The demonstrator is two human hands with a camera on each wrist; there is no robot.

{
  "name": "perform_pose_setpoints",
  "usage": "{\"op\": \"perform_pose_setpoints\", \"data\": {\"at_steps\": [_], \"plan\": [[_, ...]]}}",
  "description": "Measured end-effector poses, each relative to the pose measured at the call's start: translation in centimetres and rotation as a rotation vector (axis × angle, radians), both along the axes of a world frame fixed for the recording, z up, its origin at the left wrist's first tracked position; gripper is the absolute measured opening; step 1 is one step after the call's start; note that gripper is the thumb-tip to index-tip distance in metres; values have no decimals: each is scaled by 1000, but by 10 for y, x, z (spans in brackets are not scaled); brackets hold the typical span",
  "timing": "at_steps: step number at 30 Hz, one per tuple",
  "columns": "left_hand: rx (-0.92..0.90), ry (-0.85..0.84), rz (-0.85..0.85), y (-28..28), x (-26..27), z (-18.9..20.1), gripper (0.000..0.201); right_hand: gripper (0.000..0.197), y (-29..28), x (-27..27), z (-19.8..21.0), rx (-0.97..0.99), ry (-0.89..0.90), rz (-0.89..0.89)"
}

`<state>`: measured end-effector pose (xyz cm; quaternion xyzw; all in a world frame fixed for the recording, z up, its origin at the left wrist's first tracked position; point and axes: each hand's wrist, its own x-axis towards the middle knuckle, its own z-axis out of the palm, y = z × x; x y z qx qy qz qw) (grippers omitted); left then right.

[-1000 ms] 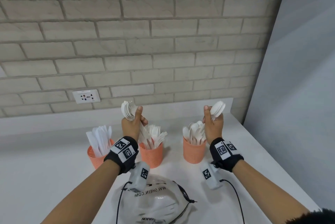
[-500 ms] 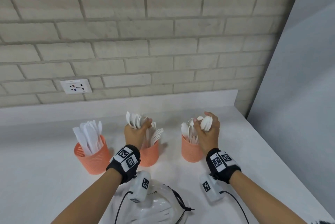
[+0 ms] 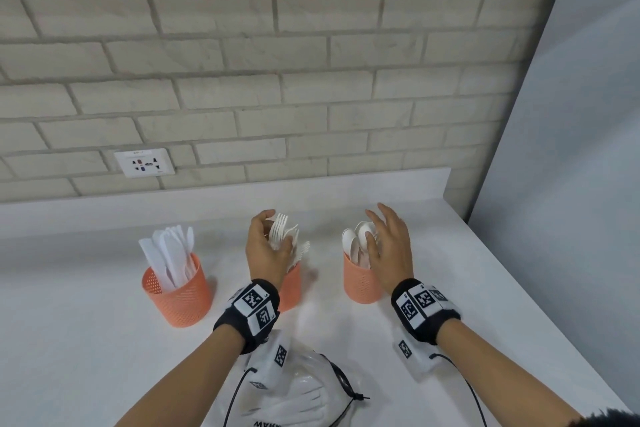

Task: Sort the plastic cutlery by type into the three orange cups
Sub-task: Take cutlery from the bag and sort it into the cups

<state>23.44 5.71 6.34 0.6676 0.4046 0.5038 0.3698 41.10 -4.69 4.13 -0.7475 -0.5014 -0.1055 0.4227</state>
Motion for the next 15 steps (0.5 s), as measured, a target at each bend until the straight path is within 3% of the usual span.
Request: {"op": "perform_pose_setpoints", "data": {"at_steps": [5,11,15], "plan": [[106,278,38,1,-1,-8,38,75,1,-5,0,-331,-127,11],[94,583,164,0,-5,-4,29,84,0,-6,2,-439,-143,-10],[156,457,212,-1,-9,4,31,83,-2,-6,12,-421,-137,1]]}}
